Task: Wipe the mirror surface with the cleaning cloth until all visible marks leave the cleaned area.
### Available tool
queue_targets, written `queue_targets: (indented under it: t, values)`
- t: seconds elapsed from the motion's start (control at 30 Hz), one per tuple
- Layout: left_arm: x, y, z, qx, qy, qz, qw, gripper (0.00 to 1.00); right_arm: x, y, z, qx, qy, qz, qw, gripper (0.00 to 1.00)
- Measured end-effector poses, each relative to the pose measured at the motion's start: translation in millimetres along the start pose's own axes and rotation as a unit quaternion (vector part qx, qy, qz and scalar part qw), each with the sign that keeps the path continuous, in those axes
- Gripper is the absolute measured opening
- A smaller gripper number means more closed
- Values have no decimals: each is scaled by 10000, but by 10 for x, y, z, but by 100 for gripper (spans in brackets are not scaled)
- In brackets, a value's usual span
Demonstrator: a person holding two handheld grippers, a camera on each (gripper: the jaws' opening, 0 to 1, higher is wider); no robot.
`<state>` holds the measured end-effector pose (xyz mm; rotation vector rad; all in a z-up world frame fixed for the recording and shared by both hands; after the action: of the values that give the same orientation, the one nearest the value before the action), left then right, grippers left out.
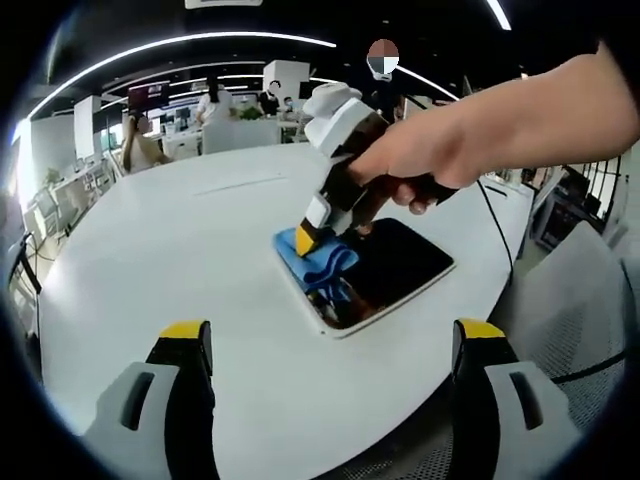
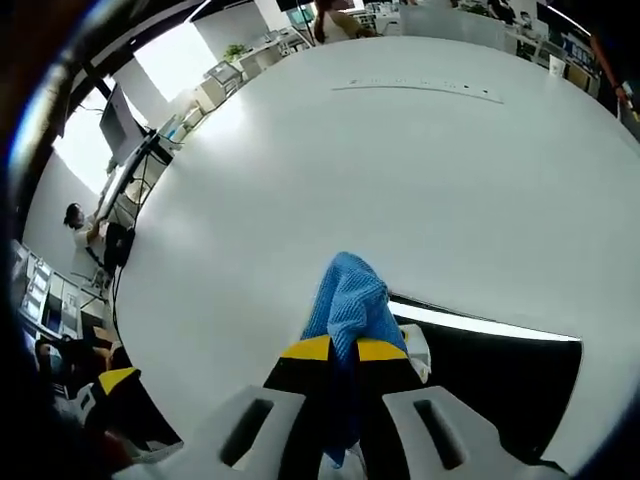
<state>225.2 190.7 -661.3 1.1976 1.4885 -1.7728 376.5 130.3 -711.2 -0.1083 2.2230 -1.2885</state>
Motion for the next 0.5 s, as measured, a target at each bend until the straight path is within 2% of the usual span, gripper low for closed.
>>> queue_targets:
  t: [0.23, 0.5]
  values:
    - [-27, -7, 17, 12, 80, 69, 9999, 99, 90, -18, -33, -23, 19, -42, 10000, 1]
    - [-19, -18, 22, 27, 30, 12, 10000, 98, 195, -23, -107, -74, 25, -140, 9999, 1]
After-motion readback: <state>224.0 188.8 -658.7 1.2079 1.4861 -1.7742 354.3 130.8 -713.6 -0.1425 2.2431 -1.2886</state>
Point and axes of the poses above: the point that each gripper's makers call its tool centre point, and the gripper's own axes: y roughly forward along the fingers, z roughly to its right, x roughly out of its underside, the point moved 3 cm from there along -y, roughly backward along the fingers, and after that the axes turned 9 degrees about -x, right-handed, at the moved point
